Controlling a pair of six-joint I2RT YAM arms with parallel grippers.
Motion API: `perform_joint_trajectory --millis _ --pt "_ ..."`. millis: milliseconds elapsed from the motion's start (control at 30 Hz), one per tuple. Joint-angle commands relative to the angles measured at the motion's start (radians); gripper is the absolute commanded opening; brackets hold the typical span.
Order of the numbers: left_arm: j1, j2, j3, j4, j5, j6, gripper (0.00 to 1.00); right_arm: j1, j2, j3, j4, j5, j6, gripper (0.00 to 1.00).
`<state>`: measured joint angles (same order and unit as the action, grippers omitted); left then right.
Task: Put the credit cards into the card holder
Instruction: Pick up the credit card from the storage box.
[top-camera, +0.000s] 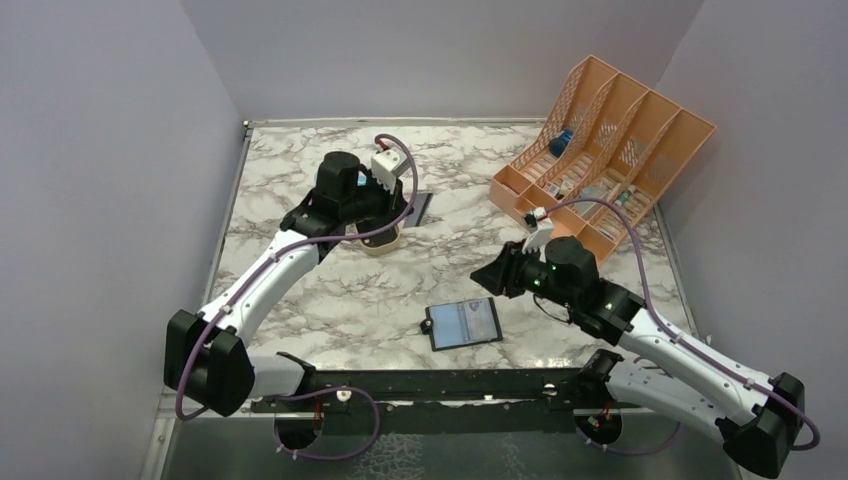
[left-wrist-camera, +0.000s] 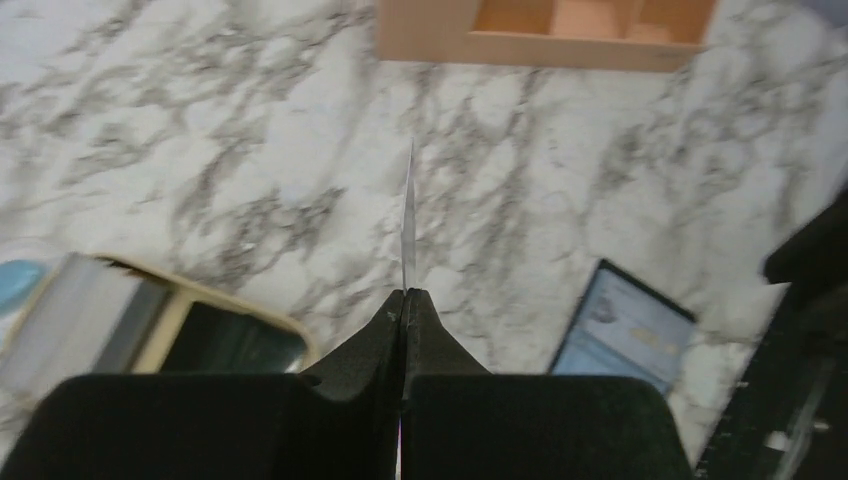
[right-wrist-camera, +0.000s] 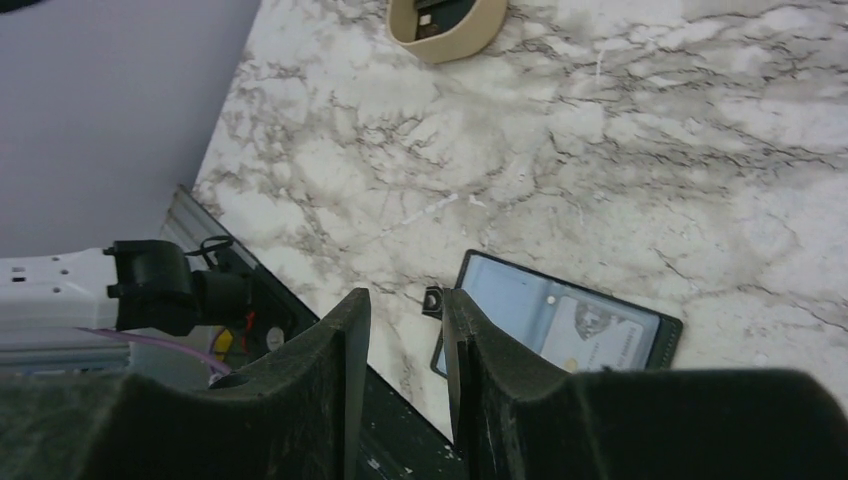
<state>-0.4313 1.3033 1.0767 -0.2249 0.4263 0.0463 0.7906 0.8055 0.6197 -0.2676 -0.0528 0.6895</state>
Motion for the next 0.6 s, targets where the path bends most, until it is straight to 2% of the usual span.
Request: perform_joint_trajectory --millis 0,167,267,400,567 --pt "0.003 -0.053 -0.112 0.228 0.364 -0.360 0.00 0.001 -0.011 0.000 0.133 -0.107 0.038 0.34" --pt "0.003 -0.063 -0.188 0.399 0.507 -0.645 0.00 0.001 -0.038 -0.017 0.225 -0.135 0.114 0.34" --pt "0.004 -0.060 -0.240 0.496 0.580 -0.754 0.00 0.001 -0.042 -0.017 0.246 -0.108 0.135 0.37" --pt "0.003 -0.059 -0.274 0.518 0.645 -0.804 0.00 0.002 -0.009 0.019 0.192 -0.055 0.140 0.42" --pt "0.003 -0.086 -0.305 0.527 0.694 -0.842 0.00 0.001 0.025 0.028 0.225 -0.085 0.154 0.43"
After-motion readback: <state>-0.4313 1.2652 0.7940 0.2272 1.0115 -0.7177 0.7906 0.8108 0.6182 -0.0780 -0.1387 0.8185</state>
